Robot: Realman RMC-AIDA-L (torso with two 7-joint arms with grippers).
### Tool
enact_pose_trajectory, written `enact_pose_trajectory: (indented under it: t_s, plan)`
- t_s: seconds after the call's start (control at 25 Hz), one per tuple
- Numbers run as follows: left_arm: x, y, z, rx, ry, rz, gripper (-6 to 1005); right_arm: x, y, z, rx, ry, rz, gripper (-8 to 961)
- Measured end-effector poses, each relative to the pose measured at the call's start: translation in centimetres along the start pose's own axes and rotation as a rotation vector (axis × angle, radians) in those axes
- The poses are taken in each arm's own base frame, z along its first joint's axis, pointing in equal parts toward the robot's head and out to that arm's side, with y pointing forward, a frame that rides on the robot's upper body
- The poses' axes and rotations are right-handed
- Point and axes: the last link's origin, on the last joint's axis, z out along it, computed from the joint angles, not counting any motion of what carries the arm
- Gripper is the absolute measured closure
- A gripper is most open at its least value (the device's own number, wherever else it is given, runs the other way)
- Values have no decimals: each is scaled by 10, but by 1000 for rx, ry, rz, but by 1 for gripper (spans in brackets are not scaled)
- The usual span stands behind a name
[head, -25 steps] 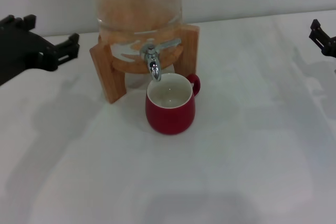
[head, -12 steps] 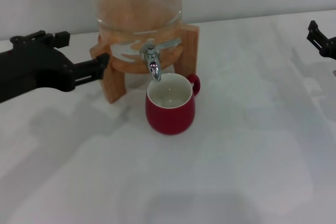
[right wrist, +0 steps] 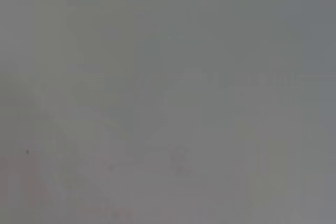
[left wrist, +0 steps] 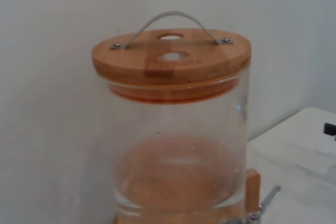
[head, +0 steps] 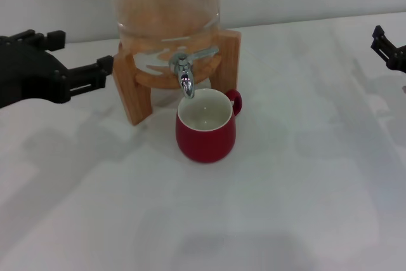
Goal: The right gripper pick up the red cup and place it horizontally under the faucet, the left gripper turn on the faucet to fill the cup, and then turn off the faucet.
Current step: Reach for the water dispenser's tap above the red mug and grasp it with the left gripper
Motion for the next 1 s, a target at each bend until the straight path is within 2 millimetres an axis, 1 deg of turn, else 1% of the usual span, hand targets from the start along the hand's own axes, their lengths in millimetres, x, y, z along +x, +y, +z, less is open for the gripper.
enact_pose_trajectory:
  t_s: [0.2, 0.52, 0.88, 1.0]
  plan:
    - [0, -6, 3, -6, -17, 1, 170, 0, 0, 0, 0, 0, 0, 79]
    - [2, -5, 9, -43, -43, 23, 169, 2, 1, -2, -7, 7, 4, 80]
    - [1, -30, 3, 8, -43, -7, 169, 3, 3, -2, -18, 12, 6, 79]
    - [0, -35, 4, -6, -47, 0, 169, 2, 5, -1, -22, 9, 7, 79]
